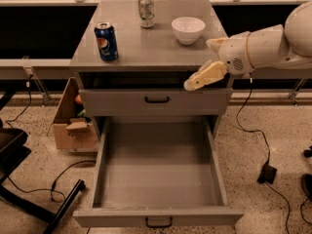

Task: Place pepsi can into middle drawer

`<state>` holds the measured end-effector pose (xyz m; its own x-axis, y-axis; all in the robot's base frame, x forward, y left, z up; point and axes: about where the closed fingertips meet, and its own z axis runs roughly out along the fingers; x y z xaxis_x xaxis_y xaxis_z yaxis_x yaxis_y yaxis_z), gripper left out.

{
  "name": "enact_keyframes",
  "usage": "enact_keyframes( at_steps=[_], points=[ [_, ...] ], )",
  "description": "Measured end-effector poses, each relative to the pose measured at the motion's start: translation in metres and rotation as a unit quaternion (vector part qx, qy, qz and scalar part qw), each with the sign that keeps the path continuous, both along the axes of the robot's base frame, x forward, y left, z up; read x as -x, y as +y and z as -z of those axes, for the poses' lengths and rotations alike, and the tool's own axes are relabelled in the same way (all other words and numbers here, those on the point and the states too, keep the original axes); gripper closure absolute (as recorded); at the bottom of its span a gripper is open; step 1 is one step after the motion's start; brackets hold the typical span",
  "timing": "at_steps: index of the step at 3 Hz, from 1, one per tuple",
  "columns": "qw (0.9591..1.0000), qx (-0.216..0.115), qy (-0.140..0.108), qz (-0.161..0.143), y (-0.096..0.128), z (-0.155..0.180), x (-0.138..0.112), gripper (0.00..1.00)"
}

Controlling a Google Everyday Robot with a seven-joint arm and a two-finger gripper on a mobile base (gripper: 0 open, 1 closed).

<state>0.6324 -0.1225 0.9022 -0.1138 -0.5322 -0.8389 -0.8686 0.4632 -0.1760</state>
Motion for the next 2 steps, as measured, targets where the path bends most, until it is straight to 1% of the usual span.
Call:
enact_keyframes(
  at_steps=[1,2],
  points=[
    [0.9995,-0.016,-0.019,-0.019,0.014,0.007,-0.019,0.0],
    [0.9952,-0.055,-0.061,-0.052,0.051,0.011,-0.059,0.0]
  ],
)
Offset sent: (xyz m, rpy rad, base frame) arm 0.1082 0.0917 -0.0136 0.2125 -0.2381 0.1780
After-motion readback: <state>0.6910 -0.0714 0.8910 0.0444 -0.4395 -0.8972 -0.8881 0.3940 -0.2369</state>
